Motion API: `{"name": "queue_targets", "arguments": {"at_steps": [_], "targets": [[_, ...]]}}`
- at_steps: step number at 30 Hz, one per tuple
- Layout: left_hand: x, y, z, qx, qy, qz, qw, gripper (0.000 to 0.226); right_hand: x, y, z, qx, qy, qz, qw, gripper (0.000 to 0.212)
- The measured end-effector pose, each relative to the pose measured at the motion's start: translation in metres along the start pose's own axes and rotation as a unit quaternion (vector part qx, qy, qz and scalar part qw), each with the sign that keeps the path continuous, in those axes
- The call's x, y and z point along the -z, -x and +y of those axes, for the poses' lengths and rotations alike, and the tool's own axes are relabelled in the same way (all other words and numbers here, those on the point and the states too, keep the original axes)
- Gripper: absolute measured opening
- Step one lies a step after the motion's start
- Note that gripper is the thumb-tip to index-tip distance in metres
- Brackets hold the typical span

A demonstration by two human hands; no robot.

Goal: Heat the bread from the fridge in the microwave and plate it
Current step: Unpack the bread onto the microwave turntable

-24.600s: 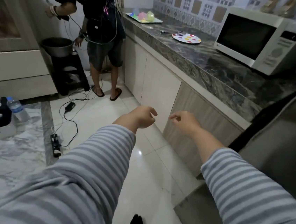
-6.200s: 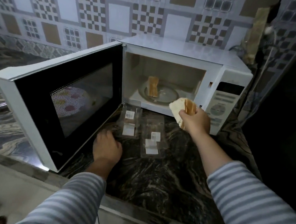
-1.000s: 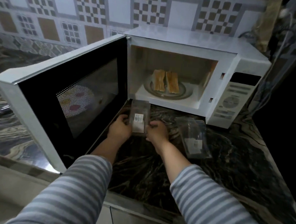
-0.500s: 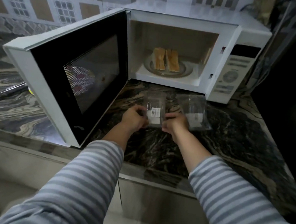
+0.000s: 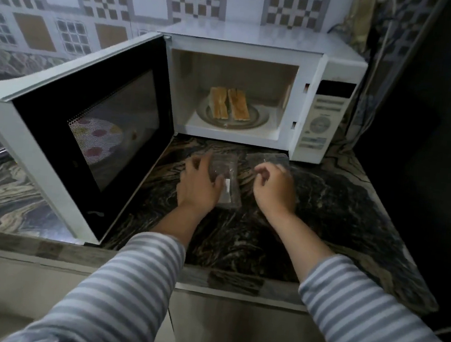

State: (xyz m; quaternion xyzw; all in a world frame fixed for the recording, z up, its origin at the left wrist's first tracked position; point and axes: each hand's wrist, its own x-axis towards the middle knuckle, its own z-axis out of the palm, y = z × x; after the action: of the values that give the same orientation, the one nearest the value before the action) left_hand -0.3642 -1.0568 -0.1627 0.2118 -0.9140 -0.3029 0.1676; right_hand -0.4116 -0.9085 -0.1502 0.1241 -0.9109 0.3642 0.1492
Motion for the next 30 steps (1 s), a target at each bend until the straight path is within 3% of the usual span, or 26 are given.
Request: {"name": "queue_targets", "arguments": {"at_steps": [3,8,11,19,27,30], "targets": [[-0.008,-0.006,0.01,-0.033,0.0,0.03,0.999,0.063,0.007,-0.02,0.023,0.031,0.031,0.03,0.999,0.032],[-0.031,-0.012,0.009,-0.026,0.025,0.03,0.999,0.072,-0.005,-0.043,0.06,-0.029,0.041,-0.089,0.995,0.07],[-0.042,-0.014,0.003,-0.01,0.037,0.018,0.999,0.078,-0.014,-0.04,0.07,-0.045,0.016,-0.113,0.993,0.07],[-0.044,-0.008,0.0,-0.034,0.093,0.045,0.994,0.079,-0.017,-0.024,0.062,-0.027,0.008,-0.019,0.999,0.071],[-0.003,-0.005,0.022,-0.122,0.117,0.107,0.98,0.074,0.018,-0.018,0.022,0.0,-0.029,0.04,0.999,0.067],[0.023,-0.007,0.036,-0.154,0.142,0.133,0.969,0.073,0.038,-0.019,-0.003,0.047,-0.057,0.079,0.994,0.068]]}}
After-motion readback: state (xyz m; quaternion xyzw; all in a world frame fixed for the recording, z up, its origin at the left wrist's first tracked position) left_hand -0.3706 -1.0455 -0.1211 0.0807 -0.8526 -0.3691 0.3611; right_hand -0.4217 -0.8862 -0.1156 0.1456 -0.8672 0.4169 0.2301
